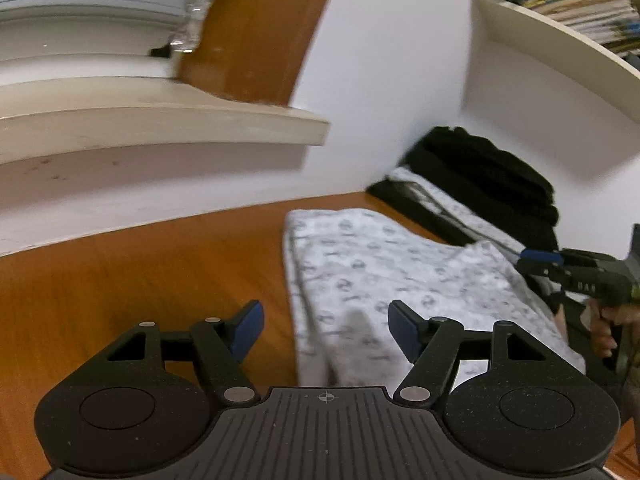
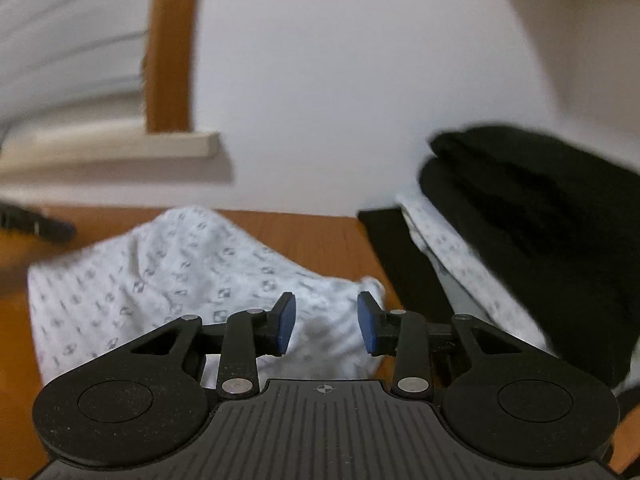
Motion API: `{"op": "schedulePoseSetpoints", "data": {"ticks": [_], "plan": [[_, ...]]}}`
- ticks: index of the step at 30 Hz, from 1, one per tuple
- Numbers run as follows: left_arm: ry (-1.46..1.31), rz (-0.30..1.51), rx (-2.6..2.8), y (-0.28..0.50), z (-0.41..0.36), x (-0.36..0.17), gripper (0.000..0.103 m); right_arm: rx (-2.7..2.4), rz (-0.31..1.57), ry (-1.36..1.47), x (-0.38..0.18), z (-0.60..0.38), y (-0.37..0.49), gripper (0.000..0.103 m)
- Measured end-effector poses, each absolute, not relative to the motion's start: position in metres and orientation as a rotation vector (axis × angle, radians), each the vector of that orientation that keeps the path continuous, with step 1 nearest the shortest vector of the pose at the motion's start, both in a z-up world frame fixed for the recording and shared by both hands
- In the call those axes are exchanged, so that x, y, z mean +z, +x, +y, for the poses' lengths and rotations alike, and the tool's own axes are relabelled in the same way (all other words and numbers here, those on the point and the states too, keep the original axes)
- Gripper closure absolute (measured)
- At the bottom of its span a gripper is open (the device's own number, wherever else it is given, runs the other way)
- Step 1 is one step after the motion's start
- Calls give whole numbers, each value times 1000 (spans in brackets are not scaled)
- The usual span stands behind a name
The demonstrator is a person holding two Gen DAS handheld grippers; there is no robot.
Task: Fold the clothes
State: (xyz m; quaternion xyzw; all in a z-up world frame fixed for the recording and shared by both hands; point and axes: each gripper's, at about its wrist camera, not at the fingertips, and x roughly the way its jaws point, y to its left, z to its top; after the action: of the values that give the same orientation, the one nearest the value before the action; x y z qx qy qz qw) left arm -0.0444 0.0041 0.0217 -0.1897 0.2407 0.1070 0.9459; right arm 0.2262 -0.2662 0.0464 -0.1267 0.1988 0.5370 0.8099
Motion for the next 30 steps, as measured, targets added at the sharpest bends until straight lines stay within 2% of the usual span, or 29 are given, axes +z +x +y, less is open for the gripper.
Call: {"op": "schedulePoseSetpoints", "data": {"ticks": [5,9,16,17,18,19,25,27,29,30], "plan": [[-304,539,194,-35,-15,19,31,1221,558,-132,40,-265,244,67],[-270,584,192,-32,-20,13,35,1194,625,-168,36,-244,257,67],[-269,613,180,-33,-17,8,35,1172,727,-85,19,-237,287,64],[-265,618,180,-32,-18,7,35,1182,724,-62,18,-239,289,76],[-261,623,180,-32,-18,6,35,1190,708,-51,20,-241,289,92],[-261,622,180,-32,-18,5,35,1183,678,-46,23,-245,288,99],[-253,618,179,-33,-17,3,35,1059,558,-92,33,-275,273,98],[-250,617,177,-34,-17,2,35,1003,537,-144,29,-274,267,94],[-251,614,176,-34,-16,2,35,990,499,-144,32,-277,262,83],[-248,614,177,-34,-16,2,34,1014,493,-127,34,-279,260,83]]}}
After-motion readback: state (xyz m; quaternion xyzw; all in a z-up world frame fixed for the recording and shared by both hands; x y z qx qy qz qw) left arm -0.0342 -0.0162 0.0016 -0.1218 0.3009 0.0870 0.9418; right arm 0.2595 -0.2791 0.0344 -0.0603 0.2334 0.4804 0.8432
